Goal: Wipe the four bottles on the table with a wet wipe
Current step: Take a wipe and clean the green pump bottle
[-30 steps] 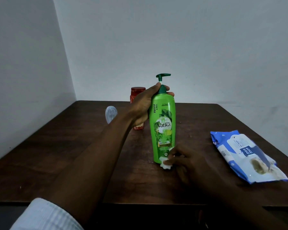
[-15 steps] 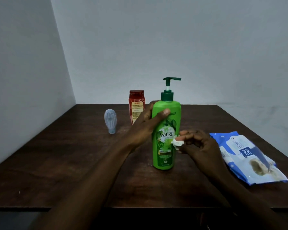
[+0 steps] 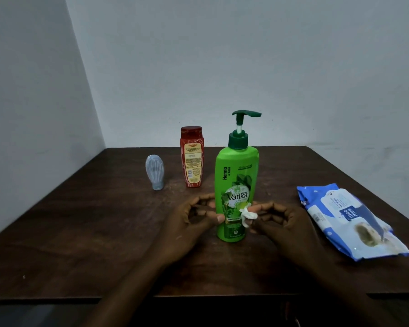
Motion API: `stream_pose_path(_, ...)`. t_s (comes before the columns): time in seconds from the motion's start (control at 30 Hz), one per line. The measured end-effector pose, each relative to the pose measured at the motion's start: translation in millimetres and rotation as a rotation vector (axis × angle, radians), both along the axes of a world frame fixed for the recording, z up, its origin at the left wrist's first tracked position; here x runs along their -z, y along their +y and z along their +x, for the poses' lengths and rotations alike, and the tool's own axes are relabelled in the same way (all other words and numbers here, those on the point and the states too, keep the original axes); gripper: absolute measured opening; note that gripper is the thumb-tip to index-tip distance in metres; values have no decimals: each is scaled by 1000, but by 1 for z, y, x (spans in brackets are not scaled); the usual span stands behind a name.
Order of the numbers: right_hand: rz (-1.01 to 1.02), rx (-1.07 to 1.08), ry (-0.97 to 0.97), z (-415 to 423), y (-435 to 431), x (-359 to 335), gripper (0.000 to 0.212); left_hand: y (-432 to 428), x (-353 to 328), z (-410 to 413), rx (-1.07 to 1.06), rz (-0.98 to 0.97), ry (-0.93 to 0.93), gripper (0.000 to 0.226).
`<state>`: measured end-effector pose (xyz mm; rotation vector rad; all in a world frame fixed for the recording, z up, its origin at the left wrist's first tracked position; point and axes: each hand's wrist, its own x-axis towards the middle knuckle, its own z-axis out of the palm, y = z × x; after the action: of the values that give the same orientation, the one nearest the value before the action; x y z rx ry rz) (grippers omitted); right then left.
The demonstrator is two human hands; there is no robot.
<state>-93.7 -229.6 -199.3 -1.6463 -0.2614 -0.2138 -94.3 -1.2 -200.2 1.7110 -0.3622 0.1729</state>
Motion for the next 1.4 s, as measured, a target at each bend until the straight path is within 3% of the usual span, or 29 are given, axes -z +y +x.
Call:
stream_pose_path(0.33,2,105,-33,6,-10,-3,20,-35,-2,14,-36,-53,7,32)
stream_pose_path(0.5,0,255,-5,37,-27,-5,17,-66,-13,45,-56,19,-43,32)
stream_pose_path(0.63,12,344,30,68,-36,-1,14,-87,-12,77,-157,103,-106,36)
stream_pose_path(0.87,20,453,66,111,-28,1,13,-105,-7,125,-266,67,-39,32)
stream_pose_path(1.4,16,505,11,149,-24,9,11,-120,9,155,-412,90,1,31)
